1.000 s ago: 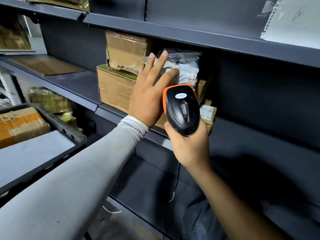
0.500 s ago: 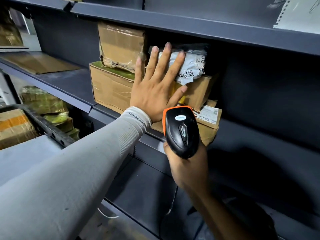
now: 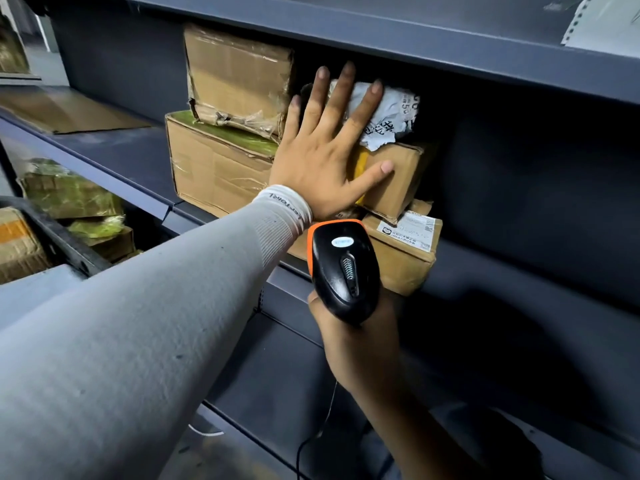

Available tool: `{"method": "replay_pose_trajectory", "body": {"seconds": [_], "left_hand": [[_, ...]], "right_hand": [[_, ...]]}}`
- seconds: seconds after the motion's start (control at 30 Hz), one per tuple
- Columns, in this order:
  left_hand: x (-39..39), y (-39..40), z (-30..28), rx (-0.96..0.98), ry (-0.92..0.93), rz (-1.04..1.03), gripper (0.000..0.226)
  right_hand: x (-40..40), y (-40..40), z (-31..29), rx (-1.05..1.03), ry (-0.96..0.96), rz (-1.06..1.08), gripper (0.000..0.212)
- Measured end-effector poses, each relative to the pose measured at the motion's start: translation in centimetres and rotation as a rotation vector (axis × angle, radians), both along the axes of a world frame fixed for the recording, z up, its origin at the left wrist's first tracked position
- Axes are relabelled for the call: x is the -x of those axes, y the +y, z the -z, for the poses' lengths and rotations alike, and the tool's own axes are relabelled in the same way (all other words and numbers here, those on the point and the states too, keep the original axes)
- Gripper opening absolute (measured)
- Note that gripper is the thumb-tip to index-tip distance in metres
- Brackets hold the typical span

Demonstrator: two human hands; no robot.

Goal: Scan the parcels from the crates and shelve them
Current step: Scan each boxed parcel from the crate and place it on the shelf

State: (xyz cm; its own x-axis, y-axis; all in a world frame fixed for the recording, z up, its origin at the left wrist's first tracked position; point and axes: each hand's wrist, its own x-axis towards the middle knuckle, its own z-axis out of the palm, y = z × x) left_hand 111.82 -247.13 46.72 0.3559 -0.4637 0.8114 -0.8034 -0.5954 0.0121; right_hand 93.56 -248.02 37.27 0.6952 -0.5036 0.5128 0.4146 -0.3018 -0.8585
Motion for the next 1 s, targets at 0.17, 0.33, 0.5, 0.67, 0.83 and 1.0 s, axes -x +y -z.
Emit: {"method": "replay_pose_trajectory", "body": {"seconds": [0.17, 0.33, 0.5, 0.67, 0.83, 1.0], "left_hand": [[0.0, 0.4, 0.1, -0.049, 0.016, -0.005, 0.089], [1.0, 1.6, 0.9, -0.036, 0.032, -0.012, 0.085], [2.3, 6.1, 4.3, -0.07, 0.103, -0.053, 0.079], [4.6, 13.0, 8.5, -0.227, 0.241, -0.161, 0.074], [6.3, 19.1, 11.4, -0.291, 0.333, -0.297, 0.073], [7.8, 25.2, 13.4, -0.27, 0.42, -0.435, 0.069]], "right_hand": [[0.5, 0.4, -0.2, -0.005, -0.004, -0.035, 0.035], [0.5, 0.8, 0.8, -0.003, 0.027, 0.045, 0.025], [0.0, 2.0, 0.9, 0.055, 0.04, 0.084, 0.037], [-0.6, 3.7, 1.4, 0.151, 0.066, 0.066, 0.037], [-1.3, 6.2, 2.3, 0.131, 0.144, -0.005, 0.037], [-2.7, 10.2, 4.2, 0.09, 0.253, -0.096, 0.02]]}}
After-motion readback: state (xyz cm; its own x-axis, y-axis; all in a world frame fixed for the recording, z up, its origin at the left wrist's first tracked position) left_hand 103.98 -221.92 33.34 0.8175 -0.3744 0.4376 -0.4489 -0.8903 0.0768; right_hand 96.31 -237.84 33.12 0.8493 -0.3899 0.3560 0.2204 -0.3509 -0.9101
